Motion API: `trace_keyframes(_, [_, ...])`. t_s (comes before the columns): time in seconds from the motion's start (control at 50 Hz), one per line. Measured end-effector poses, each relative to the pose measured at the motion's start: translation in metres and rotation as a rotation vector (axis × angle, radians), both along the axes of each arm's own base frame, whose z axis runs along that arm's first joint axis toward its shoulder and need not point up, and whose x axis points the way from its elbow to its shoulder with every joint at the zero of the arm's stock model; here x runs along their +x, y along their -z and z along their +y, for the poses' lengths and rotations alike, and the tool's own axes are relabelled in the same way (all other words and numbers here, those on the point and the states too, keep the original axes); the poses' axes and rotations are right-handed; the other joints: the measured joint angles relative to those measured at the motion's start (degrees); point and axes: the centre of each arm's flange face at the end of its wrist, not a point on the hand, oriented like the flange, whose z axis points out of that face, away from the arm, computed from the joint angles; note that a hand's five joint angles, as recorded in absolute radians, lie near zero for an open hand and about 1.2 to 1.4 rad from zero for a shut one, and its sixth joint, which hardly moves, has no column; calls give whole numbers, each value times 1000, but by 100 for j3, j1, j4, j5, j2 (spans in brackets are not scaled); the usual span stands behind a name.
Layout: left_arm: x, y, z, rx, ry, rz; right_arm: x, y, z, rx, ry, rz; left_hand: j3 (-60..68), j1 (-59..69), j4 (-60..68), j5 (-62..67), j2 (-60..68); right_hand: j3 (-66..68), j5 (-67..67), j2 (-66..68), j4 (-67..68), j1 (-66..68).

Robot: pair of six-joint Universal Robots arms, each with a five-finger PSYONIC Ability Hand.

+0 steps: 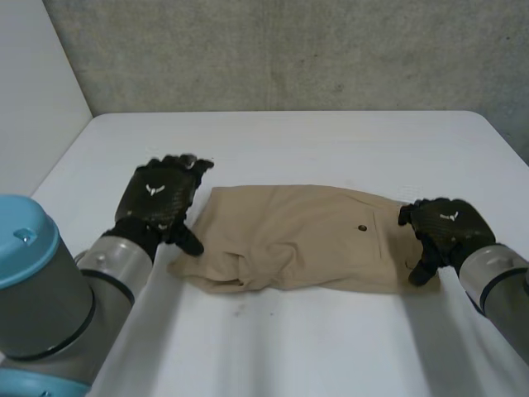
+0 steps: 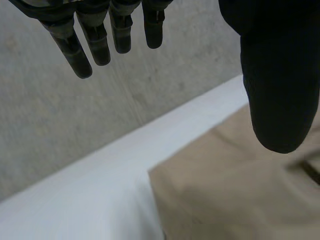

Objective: Fold the shorts.

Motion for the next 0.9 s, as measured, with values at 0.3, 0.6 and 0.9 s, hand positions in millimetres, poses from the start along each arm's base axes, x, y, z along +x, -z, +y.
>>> trace_keyframes(0.3, [4,16,5,55,-6,-18,-6,45,-16,42,24,-11,0,0,-4,0,0,1382,1293,1408,1334,1196])
trace_keyframes(0.6, [5,15,4,50,-9,-16,-33,29,-47,-81,87,76,0,0,-4,0,0,4141,3982,4304,4330,3406])
trace_keyframes(0.9, [6,11,3,39,-16,-10,-11,-39,-64,-280,-10,420,0,0,-4,0,0,4141,4122,4318,4331,3517])
